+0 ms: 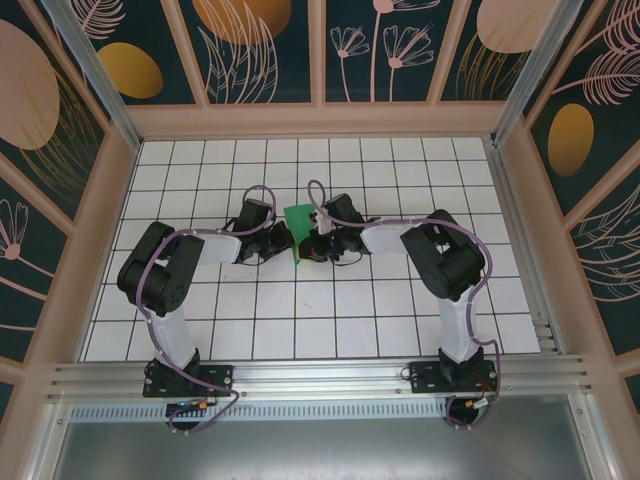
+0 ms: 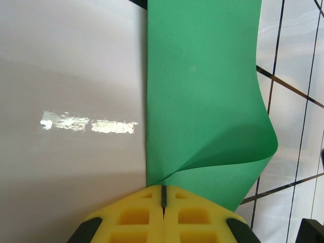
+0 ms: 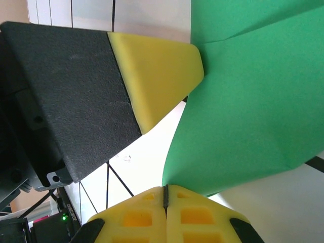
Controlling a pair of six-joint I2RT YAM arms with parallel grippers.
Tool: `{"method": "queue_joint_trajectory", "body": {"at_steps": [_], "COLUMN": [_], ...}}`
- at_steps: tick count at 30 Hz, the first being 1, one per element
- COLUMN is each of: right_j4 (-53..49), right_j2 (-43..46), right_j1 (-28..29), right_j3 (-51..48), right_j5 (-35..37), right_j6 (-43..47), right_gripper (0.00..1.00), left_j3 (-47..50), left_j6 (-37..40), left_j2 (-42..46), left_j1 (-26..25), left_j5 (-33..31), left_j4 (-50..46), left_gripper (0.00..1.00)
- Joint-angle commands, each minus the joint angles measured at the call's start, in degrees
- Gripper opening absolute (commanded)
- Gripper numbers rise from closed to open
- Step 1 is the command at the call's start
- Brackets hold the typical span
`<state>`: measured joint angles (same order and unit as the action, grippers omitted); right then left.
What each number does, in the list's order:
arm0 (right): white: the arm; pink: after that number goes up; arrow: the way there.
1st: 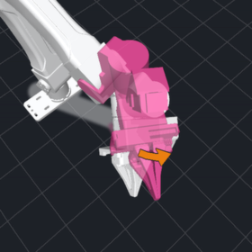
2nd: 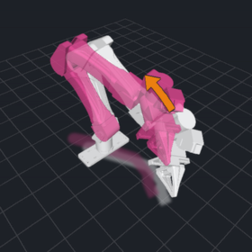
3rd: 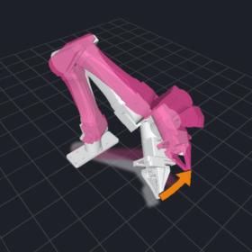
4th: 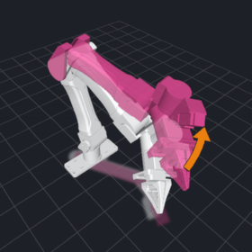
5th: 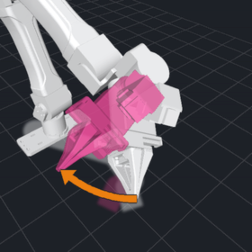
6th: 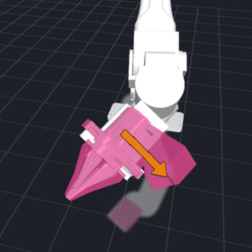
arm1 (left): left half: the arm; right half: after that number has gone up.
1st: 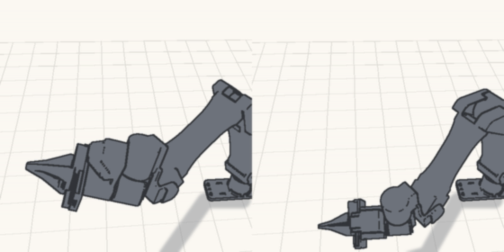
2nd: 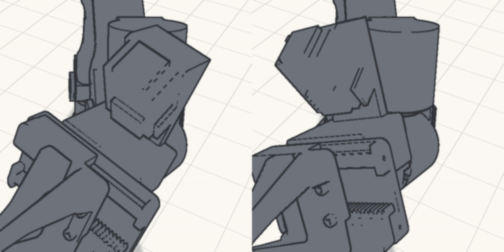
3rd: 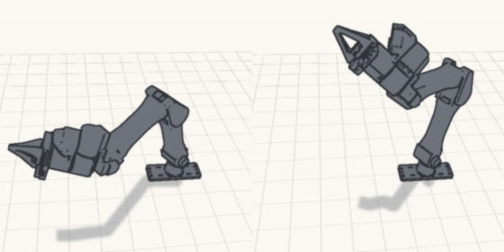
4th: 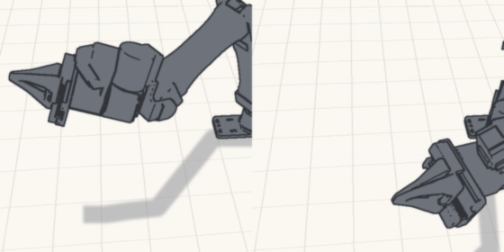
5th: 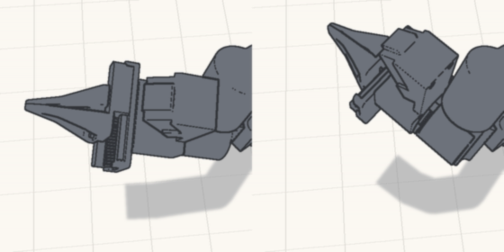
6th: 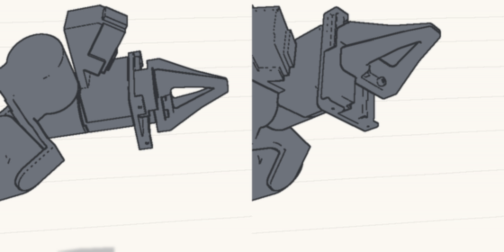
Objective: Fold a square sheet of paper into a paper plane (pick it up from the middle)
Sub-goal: Third fold the triangle at the center of the table.
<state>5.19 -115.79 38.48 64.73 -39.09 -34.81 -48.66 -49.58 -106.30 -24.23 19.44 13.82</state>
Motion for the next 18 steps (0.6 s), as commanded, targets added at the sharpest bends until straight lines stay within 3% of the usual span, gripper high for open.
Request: {"method": "queue_joint_trajectory", "body": {"at_steps": [1,18], "right_j4": [0.91,-0.4], "right_j2": [-0.96,-3.1], "right_j1": [0.41,0.63], "right_j3": [-0.39,0.07], "right_j5": [-0.66,0.42], "right_j6": [0.79,1.59], "right_gripper": [0.05,0.05], "left_j3": [0.26,-0.17], "left_j6": [1.17,1.74], "left_j2": [-1.71,-0.81], "left_j1": [0.23,0.24], "left_j5": [-4.41,-6.25], "left_j4": [-3.89,-5.05], "left_gripper": [0.02,0.03]}}
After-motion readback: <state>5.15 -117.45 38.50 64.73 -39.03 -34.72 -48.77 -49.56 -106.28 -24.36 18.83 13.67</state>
